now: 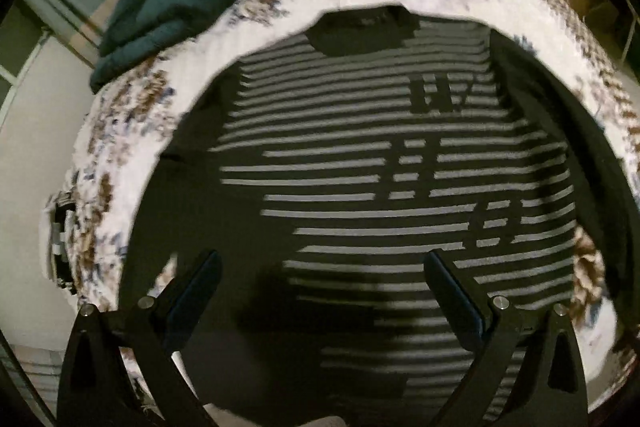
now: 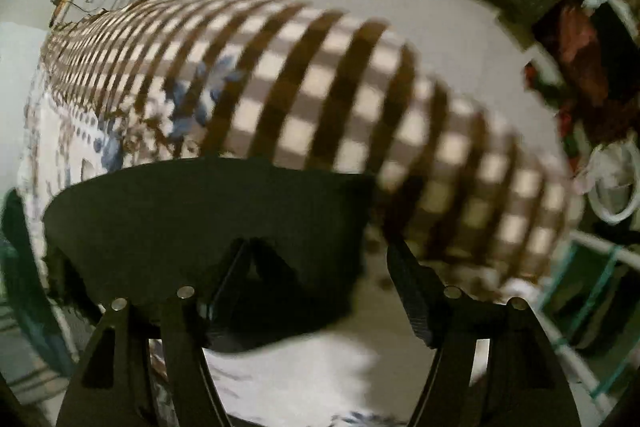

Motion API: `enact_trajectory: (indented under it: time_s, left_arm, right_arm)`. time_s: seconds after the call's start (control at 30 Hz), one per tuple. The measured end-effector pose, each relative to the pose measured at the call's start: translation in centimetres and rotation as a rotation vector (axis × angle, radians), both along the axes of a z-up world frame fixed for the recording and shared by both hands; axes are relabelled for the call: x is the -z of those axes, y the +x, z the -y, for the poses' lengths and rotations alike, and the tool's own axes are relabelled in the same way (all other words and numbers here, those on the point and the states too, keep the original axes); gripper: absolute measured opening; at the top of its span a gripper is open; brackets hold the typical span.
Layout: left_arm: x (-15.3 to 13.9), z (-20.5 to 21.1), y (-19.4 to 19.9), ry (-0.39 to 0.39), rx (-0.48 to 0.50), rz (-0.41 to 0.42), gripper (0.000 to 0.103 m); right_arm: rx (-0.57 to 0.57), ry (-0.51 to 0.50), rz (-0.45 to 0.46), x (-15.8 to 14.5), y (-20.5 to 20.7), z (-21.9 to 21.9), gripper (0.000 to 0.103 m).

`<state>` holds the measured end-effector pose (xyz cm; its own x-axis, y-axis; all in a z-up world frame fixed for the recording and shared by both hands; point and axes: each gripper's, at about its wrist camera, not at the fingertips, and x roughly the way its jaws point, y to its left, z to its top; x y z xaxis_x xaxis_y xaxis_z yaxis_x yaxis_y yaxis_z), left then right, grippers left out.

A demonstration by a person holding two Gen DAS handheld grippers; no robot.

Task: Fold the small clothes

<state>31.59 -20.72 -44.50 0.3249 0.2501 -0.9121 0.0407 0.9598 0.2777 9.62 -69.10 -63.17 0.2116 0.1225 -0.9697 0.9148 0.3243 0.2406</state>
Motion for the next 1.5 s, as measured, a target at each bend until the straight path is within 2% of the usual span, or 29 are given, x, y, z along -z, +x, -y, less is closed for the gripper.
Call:
enact_trajectory:
  time_s: [0.03,0.07,0.1,0.17,0.37,0.43,0.47,0.5,0.53,0.6,0.67,0.77,0.83,0.9,1.0,1.03,1.07,1.1,1.17,1.37,1.5]
  left_arm:
    - [1.3,0.4,0.4,0.002,0.007,-0.009,0.103]
    - [2.1,0.7,0.5,0.002,0.013,-0.016,0.103]
    - [3.0,1.1,0.8,0.002,0.022,-0.026,0.103]
    - [4.0,1.7,1.0,0.003,0.037,-0.037,0.103]
    - [4.5,3.7,2.0,-0.017,0.081,-0.026,0.103]
    - [4.5,4.3,2.4,-0.02,0.096,-0.015,0.103]
    - [4.5,4.5,2.6,-0.021,0.1,-0.013,0.103]
    - [4.6,4.8,2.7,-0.022,0.104,-0.012,0.103]
    - [4.7,4.9,2.8,-0.023,0.104,-0.012,0.103]
    - [5.0,5.0,2.9,-0.027,0.102,-0.014,0.103]
    - [5.3,4.9,3.0,-0.025,0.101,-0.015,0.103]
    - [6.2,4.8,2.7,-0.018,0.099,-0.026,0.103]
    - [6.9,4.6,2.5,-0.016,0.091,-0.045,0.103]
    - [7.5,4.2,2.3,-0.015,0.079,-0.066,0.103]
    - [8.0,3.6,2.0,-0.022,0.064,-0.086,0.103]
    - [8.1,3.5,1.9,-0.022,0.06,-0.09,0.103]
    - [8.2,3.2,1.9,-0.022,0.055,-0.092,0.103]
    - [8.2,3.0,1.9,-0.021,0.05,-0.091,0.103]
    - [8.3,2.5,1.9,-0.021,0.038,-0.088,0.103]
    - [8.4,0.5,2.2,-0.037,-0.006,-0.078,0.103]
    - [8.0,-1.2,2.2,-0.053,-0.031,-0.068,0.103]
  right_arm:
    - [0.006,0.012,0.01,0.8,0.2,0.0,0.054]
    - [0.004,0.008,0.035,1.0,0.3,-0.1,0.023]
    - [-0.009,-0.017,0.024,0.9,0.6,-0.3,0.007]
    - [-0.028,-0.102,0.009,-0.3,0.9,-0.8,0.004]
    - [-0.025,-0.327,0.024,-6.3,1.7,0.9,0.003]
    - [-0.025,-0.388,0.012,-7.0,3.2,2.4,0.003]
    - [-0.029,-0.393,0.009,-7.1,4.0,3.0,0.003]
    - [-0.049,-0.365,-0.004,-6.0,4.8,3.9,0.004]
    - [-0.059,-0.34,-0.045,-4.8,5.2,4.9,0.008]
    - [-0.039,-0.306,-0.102,-4.0,4.8,5.4,0.039]
    - [0.05,-0.233,-0.066,-2.9,3.1,5.9,0.058]
    - [0.199,-0.105,0.031,-1.2,-0.7,5.1,0.065]
    - [0.305,0.035,0.155,1.6,-2.8,4.0,0.065]
    - [0.38,0.117,0.244,3.7,-3.5,2.7,0.065]
    - [0.479,0.153,0.368,6.3,-3.5,1.8,0.064]
    - [0.505,0.137,0.39,6.7,-3.3,1.7,0.062]
    - [0.532,0.097,0.403,6.9,-3.1,1.5,0.05]
    - [0.544,0.043,0.388,6.6,-2.6,1.5,0.032]
    - [0.542,-0.016,0.371,6.1,-1.9,1.5,0.011]
    - [0.399,-0.176,0.347,1.5,1.3,0.7,0.007]
    - [0.326,-0.27,0.362,-4.3,2.8,3.2,0.007]
